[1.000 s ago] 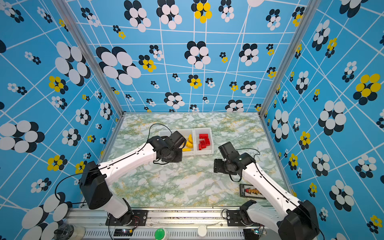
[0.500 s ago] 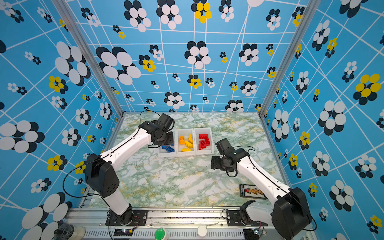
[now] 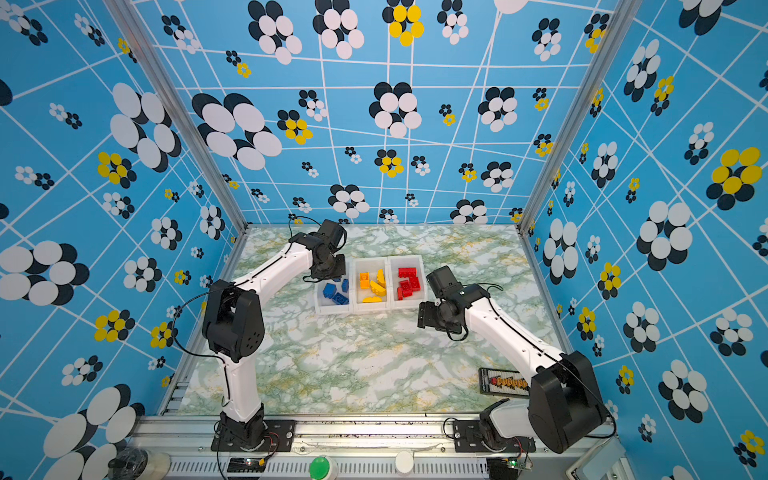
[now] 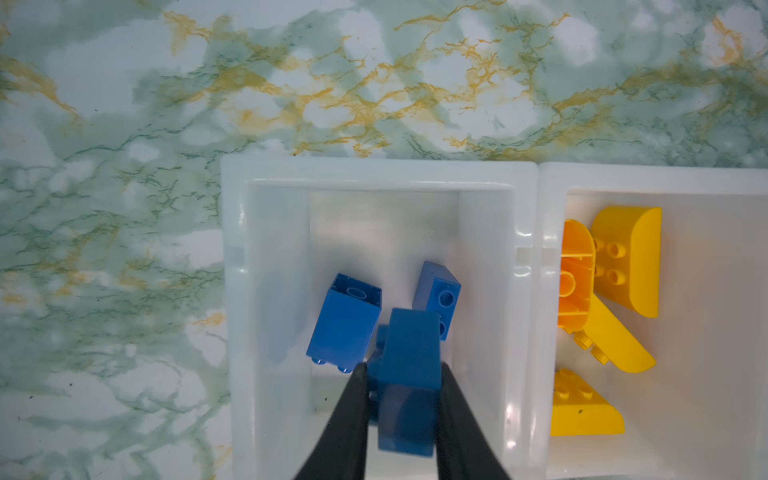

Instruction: Sort the legos into containers by color

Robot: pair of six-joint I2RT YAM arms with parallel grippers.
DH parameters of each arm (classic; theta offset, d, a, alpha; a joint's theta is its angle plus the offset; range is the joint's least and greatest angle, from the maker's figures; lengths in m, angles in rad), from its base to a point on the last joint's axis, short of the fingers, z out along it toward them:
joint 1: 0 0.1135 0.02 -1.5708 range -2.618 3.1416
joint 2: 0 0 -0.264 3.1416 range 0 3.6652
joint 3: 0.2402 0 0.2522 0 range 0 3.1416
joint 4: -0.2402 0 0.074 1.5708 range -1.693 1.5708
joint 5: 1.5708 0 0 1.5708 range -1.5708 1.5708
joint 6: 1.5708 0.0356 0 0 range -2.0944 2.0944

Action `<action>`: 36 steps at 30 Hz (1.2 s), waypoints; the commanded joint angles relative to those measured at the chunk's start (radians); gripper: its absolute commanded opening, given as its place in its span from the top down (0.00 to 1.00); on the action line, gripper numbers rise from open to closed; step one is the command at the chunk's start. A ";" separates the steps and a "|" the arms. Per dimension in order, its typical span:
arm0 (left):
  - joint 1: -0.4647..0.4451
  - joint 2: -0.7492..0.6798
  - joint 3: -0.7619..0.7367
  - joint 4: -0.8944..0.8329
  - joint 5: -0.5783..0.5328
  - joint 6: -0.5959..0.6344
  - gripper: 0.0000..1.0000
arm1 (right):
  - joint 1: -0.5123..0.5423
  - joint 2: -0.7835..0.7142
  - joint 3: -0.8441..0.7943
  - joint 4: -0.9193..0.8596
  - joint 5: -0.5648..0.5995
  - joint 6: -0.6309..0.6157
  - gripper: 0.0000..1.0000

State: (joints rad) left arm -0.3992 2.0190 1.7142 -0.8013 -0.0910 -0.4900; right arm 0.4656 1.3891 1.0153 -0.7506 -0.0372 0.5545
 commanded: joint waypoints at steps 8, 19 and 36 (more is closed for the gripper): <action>0.011 0.020 0.035 0.014 -0.005 0.032 0.31 | -0.026 0.039 0.063 -0.047 -0.016 -0.020 0.22; -0.017 -0.229 -0.223 0.173 -0.044 0.072 0.14 | -0.120 0.046 0.080 0.008 -0.041 -0.116 0.12; 0.088 -0.734 -0.807 0.553 -0.123 0.186 0.01 | -0.323 0.009 0.014 0.343 0.076 -0.324 0.01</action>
State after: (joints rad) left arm -0.3496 1.3266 0.9657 -0.3531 -0.1883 -0.3412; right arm 0.1688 1.4246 1.0615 -0.5175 -0.0235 0.2920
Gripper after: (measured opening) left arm 0.992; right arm 0.991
